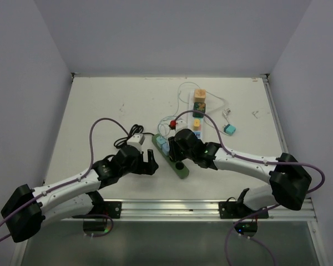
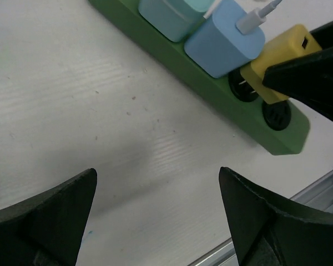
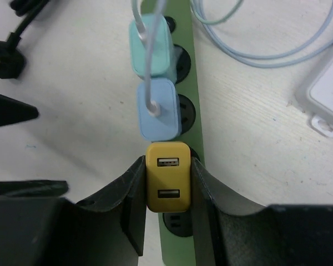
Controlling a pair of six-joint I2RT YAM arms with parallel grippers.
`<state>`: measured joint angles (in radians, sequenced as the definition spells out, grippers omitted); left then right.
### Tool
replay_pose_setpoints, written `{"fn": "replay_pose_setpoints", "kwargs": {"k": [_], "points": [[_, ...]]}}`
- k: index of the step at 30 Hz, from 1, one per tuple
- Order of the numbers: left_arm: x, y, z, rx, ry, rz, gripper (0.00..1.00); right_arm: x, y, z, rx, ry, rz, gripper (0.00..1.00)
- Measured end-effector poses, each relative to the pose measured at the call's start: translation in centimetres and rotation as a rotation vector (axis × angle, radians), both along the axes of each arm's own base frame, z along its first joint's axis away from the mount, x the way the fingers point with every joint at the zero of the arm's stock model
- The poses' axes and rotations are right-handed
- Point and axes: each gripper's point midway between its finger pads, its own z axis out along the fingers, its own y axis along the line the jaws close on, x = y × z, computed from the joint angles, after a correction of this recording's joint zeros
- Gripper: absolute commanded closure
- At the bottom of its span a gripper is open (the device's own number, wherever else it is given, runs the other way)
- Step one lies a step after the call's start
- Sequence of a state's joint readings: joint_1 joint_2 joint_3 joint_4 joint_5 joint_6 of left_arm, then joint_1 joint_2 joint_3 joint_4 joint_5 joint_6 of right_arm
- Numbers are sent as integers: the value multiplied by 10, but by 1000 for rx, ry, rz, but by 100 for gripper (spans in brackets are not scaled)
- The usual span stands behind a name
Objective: Pull the plug off the socket
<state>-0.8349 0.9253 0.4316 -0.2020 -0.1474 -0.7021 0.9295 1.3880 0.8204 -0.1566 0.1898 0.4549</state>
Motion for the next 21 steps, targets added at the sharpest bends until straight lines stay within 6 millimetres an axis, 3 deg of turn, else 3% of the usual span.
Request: {"fn": "replay_pose_setpoints", "kwargs": {"k": [6, 12, 15, 17, 21], "points": [[-12, -21, -17, 8, 46, -69, 6, -11, 32, 23, 17, -65, 58, 100], [-11, -24, -19, 22, 45, -69, 5, -5, 24, 24, -10, -92, 14, 100], [-7, -23, -10, 17, 21, -56, 4, 1, 10, 32, -1, -109, -26, 100], [-4, -21, -2, 16, -3, -44, 4, 5, -10, 41, 26, -122, -77, 100], [5, -16, 9, 38, -39, -11, 3, 29, -82, 52, 97, -150, -285, 97]]}}
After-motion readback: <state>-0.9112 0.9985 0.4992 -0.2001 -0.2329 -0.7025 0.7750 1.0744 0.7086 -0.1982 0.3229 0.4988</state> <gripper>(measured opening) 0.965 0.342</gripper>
